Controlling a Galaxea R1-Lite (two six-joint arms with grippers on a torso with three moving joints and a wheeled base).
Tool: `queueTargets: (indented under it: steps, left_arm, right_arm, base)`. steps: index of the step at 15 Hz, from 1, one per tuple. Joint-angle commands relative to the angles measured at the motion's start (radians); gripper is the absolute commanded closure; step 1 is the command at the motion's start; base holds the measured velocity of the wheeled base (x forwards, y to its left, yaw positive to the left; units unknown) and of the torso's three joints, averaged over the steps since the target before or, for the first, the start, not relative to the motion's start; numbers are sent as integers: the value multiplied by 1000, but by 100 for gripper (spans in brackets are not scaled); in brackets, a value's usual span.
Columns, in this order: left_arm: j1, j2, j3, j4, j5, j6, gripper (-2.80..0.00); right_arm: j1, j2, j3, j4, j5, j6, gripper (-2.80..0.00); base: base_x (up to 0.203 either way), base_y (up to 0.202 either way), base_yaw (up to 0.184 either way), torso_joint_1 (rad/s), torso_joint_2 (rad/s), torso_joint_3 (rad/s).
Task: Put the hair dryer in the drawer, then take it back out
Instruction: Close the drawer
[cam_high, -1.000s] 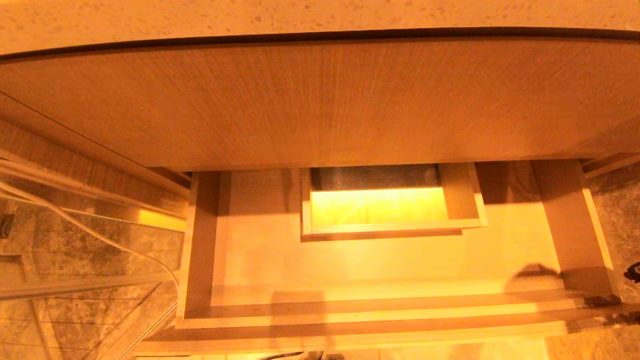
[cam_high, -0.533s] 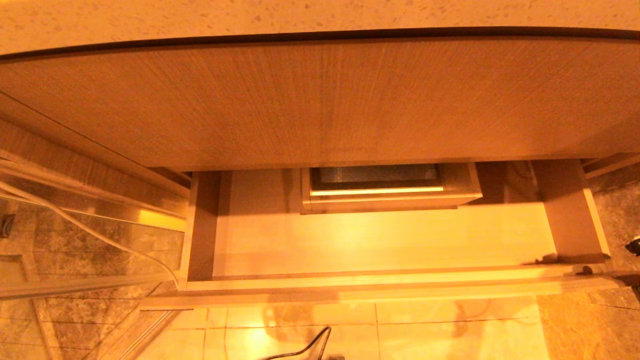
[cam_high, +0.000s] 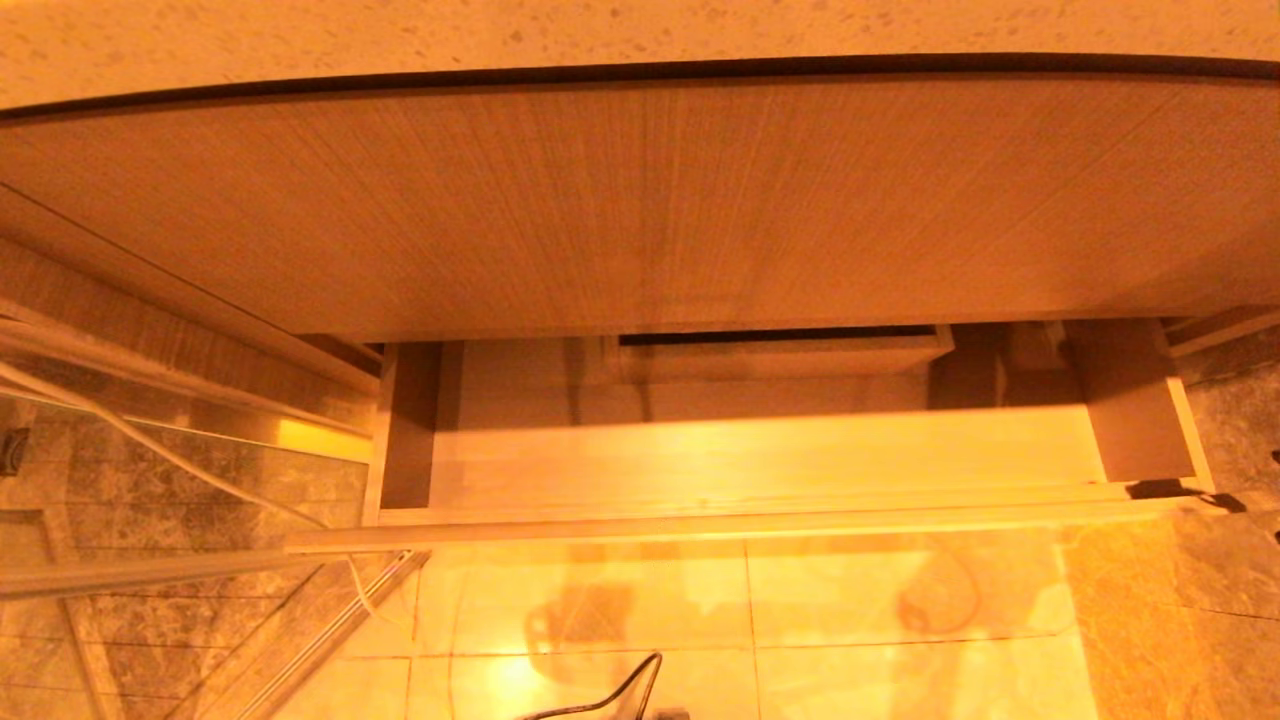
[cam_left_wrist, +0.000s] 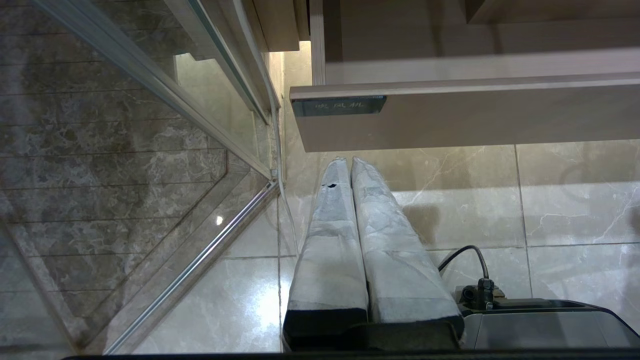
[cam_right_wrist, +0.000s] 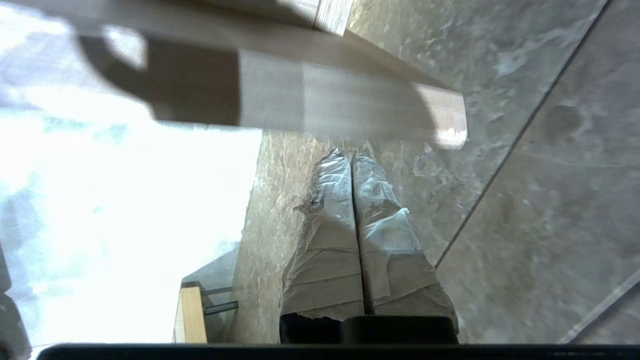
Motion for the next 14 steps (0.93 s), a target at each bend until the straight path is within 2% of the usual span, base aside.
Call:
queueTargets:
  steps: [1,4,6,8,10,12,14]
  left_arm:
    - [0,0,0,0,0,0,0]
    - [0,0,0,0,0,0,0]
    - [0,0,0,0,0,0,0]
    - [0,0,0,0,0,0,0]
    - [0,0,0,0,0,0,0]
    - [0,0,0,0,0,0,0]
    - [0,0,0,0,0,0,0]
  right_arm:
    - [0,-27,19,-5,3,-10,0]
    - [0,-42,28,-13,6,-28,0]
    - [6,-40,56,-88,27,-37,0]
    - [12,-32,85,-153,39,-88,0]
    - [10,-35,90,-138,33,-135,0]
    - [7,-38,104,-52,27,-163,0]
    - [-10,-65,111,-43,24,-251,0]
  base:
    - [0,0,0,0,0,0]
    - [0,0,0,0,0,0]
    - [0,0,0,0,0,0]
    - [0,0,0,0,0,0]
    - [0,0,0,0,0,0]
    - [0,0,0,0,0,0]
    - [0,0,0,0,0,0]
